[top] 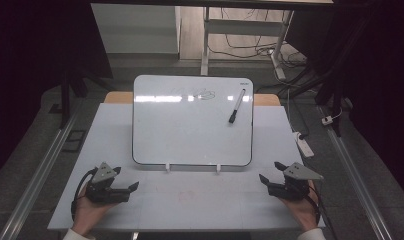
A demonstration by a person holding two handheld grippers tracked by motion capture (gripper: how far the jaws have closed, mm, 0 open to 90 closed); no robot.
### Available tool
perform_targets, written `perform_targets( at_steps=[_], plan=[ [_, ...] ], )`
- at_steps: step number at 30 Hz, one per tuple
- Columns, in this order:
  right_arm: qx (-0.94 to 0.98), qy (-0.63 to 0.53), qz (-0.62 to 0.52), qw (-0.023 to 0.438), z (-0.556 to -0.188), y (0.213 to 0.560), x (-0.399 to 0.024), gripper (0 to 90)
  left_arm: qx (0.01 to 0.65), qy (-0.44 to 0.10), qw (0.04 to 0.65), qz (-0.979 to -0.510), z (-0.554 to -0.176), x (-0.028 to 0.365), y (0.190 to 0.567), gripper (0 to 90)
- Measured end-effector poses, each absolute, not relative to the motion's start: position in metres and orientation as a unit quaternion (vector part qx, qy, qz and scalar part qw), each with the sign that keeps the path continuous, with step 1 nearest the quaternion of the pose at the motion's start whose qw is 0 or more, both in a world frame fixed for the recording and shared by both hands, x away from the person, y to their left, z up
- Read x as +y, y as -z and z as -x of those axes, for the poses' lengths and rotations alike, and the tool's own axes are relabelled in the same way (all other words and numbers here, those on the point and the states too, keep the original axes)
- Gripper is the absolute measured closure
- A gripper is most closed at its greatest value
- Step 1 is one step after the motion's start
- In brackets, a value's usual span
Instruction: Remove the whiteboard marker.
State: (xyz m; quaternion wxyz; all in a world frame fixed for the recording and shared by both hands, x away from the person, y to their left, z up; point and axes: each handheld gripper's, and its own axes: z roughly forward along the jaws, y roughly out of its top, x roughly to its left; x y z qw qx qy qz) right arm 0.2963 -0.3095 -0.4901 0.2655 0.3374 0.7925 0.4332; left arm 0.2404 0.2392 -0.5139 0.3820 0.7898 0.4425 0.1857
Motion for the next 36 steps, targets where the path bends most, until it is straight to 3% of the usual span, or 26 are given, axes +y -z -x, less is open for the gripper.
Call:
perform_targets(
  at_steps=[11, 19, 26, 36],
  plan=[
    [0.791, -0.432, -0.340, 0.269, -0.295, 0.490, -0.306, 26.3, 0.444, -0.185, 0.382, -0.789, -0.242, 0.241, 0.516, 16.1],
    [0.760, -0.455, -0.368, 0.282, -0.300, 0.448, -0.287, 31.1, 0.446, -0.179, 0.387, -0.787, -0.246, 0.244, 0.517, 16.2],
    [0.724, -0.453, -0.435, 0.286, -0.344, 0.399, -0.247, 34.0, 0.431, -0.179, 0.382, -0.798, -0.247, 0.239, 0.519, 16.4],
    [0.692, -0.427, -0.503, 0.293, -0.417, 0.359, -0.183, 49.0, 0.418, -0.180, 0.384, -0.803, -0.244, 0.238, 0.521, 16.7]
  ],
)
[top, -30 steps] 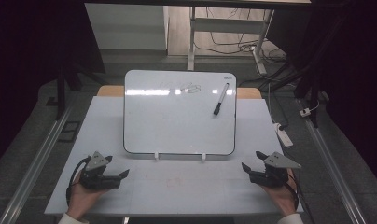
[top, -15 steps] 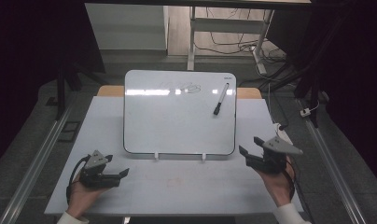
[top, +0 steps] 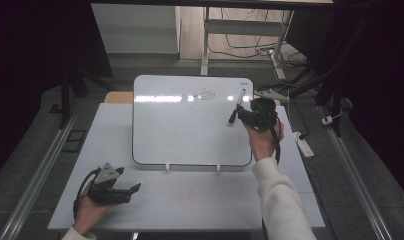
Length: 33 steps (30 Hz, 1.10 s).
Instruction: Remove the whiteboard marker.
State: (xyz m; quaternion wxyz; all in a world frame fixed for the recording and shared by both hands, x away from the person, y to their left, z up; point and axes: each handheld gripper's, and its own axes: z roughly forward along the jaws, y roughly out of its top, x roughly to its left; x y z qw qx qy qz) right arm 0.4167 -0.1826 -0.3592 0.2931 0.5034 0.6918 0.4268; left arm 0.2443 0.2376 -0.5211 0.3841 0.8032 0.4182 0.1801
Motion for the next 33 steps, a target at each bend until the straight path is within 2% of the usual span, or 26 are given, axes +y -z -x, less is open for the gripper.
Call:
perform_targets(
  at_steps=[5, 11, 33],
  plan=[
    [0.673, -0.406, -0.539, 0.302, -0.442, 0.354, -0.166, 55.7, 0.411, -0.183, 0.383, -0.807, -0.243, 0.236, 0.522, 16.7],
    [0.659, -0.390, -0.562, 0.312, -0.457, 0.357, -0.160, 65.2, 0.409, -0.185, 0.382, -0.808, -0.243, 0.235, 0.522, 16.8],
    [0.650, -0.357, -0.576, 0.344, -0.474, 0.365, -0.139, 79.9, 0.412, -0.192, 0.382, -0.805, -0.242, 0.239, 0.522, 17.3]
  ],
)
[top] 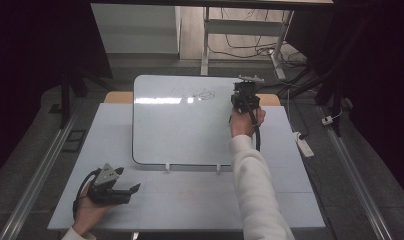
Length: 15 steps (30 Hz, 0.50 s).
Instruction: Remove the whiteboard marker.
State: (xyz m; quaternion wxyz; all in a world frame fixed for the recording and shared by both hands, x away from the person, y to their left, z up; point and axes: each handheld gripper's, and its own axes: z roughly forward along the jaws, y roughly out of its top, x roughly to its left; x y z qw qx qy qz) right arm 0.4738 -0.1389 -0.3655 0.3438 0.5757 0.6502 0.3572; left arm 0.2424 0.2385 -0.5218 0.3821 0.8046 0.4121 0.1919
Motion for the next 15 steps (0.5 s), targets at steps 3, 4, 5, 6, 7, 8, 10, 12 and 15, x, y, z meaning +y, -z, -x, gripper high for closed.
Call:
perform_targets(
  at_steps=[3, 4, 5, 6, 7, 8, 10, 12, 15],
  plan=[
    [0.650, -0.359, -0.568, 0.354, -0.4715, 0.3633, -0.1374, 89.0, 0.413, -0.191, 0.382, -0.804, -0.2423, 0.2390, 0.5218, 17.3],
    [0.650, -0.361, -0.566, 0.355, -0.4712, 0.3626, -0.1377, 89.2, 0.413, -0.191, 0.382, -0.804, -0.2422, 0.2392, 0.5218, 17.4],
    [0.652, -0.359, -0.566, 0.355, -0.4713, 0.3626, -0.1379, 89.2, 0.412, -0.192, 0.382, -0.804, -0.2422, 0.2393, 0.5218, 17.4],
    [0.654, -0.358, -0.566, 0.351, -0.4717, 0.3629, -0.1383, 89.2, 0.413, -0.192, 0.383, -0.804, -0.2422, 0.2394, 0.5218, 17.4],
    [0.655, -0.360, -0.567, 0.347, -0.4720, 0.3631, -0.1391, 89.1, 0.413, -0.192, 0.383, -0.804, -0.2422, 0.2395, 0.5218, 17.5],
    [0.655, -0.362, -0.567, 0.345, -0.4720, 0.3627, -0.1399, 88.8, 0.413, -0.192, 0.382, -0.804, -0.2422, 0.2395, 0.5219, 17.5],
    [0.654, -0.366, -0.569, 0.340, -0.4720, 0.3624, -0.1406, 88.2, 0.413, -0.192, 0.382, -0.804, -0.2424, 0.2393, 0.5221, 17.6],
    [0.652, -0.367, -0.576, 0.329, -0.4726, 0.3625, -0.1410, 81.1, 0.413, -0.193, 0.381, -0.804, -0.2427, 0.2390, 0.5221, 17.6],
    [0.651, -0.361, -0.583, 0.325, -0.4736, 0.3655, -0.1390, 78.4, 0.413, -0.194, 0.381, -0.804, -0.2427, 0.2388, 0.5222, 17.6]
  ],
)
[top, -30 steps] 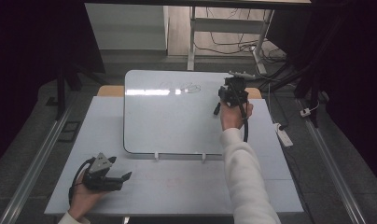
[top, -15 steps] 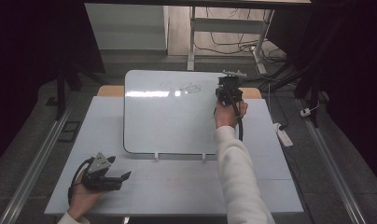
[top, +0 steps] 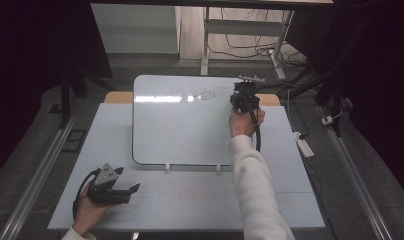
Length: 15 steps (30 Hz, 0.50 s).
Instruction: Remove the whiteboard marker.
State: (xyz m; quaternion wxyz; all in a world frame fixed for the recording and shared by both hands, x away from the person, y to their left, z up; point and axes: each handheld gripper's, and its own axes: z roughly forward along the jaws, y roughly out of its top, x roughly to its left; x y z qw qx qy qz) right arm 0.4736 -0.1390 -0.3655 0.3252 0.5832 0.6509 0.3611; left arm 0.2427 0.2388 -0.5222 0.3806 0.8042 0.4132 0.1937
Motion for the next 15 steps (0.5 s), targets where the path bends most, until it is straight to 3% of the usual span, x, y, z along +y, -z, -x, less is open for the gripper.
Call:
perform_targets(
  at_steps=[15],
  plan=[
    [0.651, -0.343, -0.578, 0.354, -0.471, 0.374, -0.117, 80.9, 0.414, -0.195, 0.383, -0.802, -0.242, 0.240, 0.522, 17.8]
  ],
)
